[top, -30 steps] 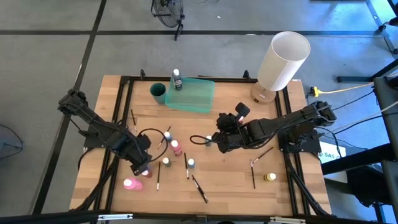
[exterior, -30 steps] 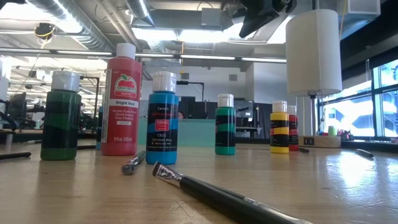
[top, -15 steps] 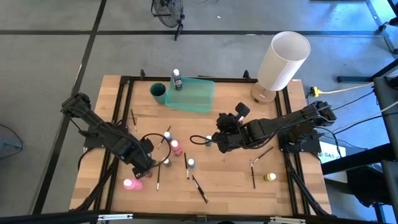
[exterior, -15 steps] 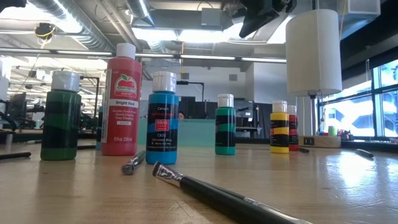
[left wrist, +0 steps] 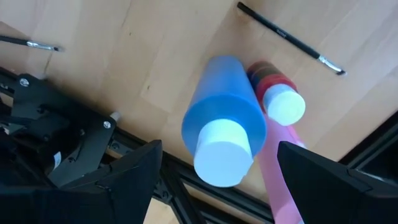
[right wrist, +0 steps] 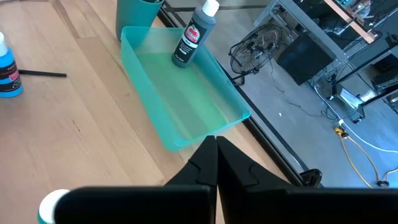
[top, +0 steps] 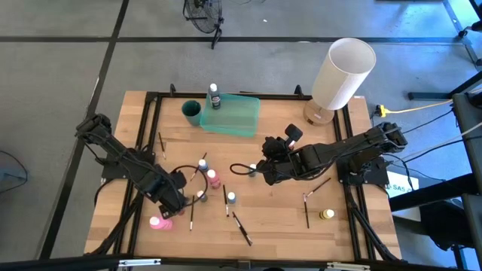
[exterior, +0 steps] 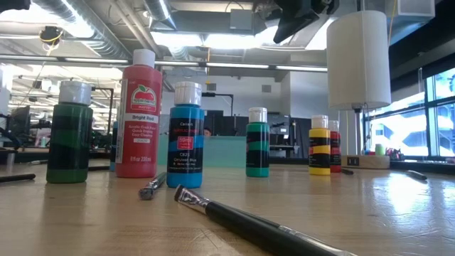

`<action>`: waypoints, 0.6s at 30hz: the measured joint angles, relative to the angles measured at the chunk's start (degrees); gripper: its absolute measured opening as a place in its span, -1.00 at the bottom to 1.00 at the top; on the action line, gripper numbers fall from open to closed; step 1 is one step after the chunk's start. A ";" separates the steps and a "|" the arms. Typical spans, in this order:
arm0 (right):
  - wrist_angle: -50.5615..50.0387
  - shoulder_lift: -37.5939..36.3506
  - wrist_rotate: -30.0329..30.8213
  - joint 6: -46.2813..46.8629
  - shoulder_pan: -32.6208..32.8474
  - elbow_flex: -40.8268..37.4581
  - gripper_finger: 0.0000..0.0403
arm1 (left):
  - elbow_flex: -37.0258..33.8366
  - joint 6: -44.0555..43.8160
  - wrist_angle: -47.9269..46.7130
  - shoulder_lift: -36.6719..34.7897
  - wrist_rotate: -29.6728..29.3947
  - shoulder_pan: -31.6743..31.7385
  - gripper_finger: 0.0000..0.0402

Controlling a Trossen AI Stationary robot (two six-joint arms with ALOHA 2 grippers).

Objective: Pick & Place Paint Supplies
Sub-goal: Put the big violet paint bottle into the green bin

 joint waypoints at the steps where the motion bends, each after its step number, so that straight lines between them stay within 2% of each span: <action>1: 0.00 0.00 0.00 0.00 0.02 0.00 -0.99 | 0.00 0.02 0.00 0.00 -0.24 0.00 0.57; 10: 0.02 0.00 -0.33 0.00 0.02 0.00 -0.99 | 0.00 -1.30 0.02 0.00 -0.79 -0.26 0.57; 18: 0.00 0.00 -0.42 0.00 0.02 0.00 -0.99 | 0.00 -1.53 0.03 0.00 -1.08 -0.26 0.45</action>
